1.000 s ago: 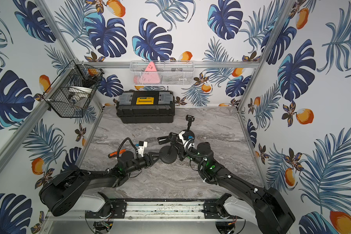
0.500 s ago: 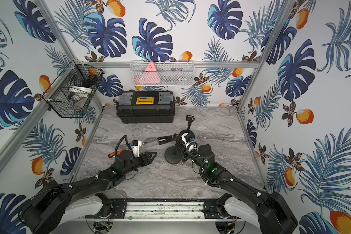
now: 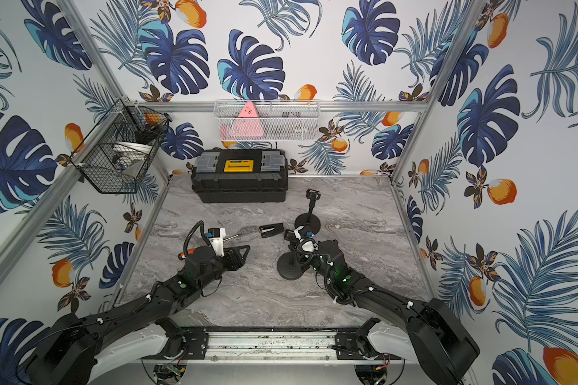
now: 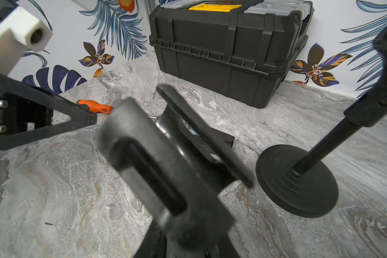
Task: Assemble a microphone stand
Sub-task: Place the microphone stand at the center of the board.
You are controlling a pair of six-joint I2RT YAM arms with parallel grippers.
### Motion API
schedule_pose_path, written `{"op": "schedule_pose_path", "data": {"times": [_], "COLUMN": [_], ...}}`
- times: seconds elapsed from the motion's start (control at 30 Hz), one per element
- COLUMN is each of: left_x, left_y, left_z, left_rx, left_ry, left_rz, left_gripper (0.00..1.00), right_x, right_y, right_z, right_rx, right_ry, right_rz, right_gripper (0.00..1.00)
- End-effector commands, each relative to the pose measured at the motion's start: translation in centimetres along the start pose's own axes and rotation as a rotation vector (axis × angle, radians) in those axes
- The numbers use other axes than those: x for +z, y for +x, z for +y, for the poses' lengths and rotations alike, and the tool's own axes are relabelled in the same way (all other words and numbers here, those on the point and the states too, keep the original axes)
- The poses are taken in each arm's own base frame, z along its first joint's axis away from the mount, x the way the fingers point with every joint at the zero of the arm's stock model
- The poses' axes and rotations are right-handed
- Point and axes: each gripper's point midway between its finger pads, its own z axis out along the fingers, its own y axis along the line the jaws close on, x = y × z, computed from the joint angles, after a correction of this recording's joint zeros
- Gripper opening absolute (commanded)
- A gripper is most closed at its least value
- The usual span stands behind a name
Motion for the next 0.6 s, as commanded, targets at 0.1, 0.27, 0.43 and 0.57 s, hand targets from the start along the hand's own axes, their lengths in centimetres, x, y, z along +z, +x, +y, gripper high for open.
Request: {"op": "schedule_pose_path", "data": {"times": [0.1,0.27,0.43,0.57], "left_x": [0.01,0.19,-0.04,-0.34], "left_y": [-0.16,-0.08,-0.33,-0.82], "left_z": [0.08,-0.07,0.05,0.14], "left_rx": [0.029,0.037,0.061,0.091], "left_ry": [-0.003,-0.003,-0.020,-0.033], "left_rz": [-0.014,-0.012,-0.026,-0.043], "left_gripper": [0.60,0.61,0.63,0.67], "right_x": [0.33,0.45,0.21,-0.42], "right_y": [-2.20,-2.08,-2.33,-2.70], "right_z": [0.19,0.21,0.13,0.53], "right_rx": [-0.014,-0.005,-0.001,0.000], "right_ry": [-0.010,-0.012,-0.006,-0.026], "right_rz": [-0.093,-0.088,-0.098,-0.091], "right_gripper": [0.00,0.24,0.55,0.73]}}
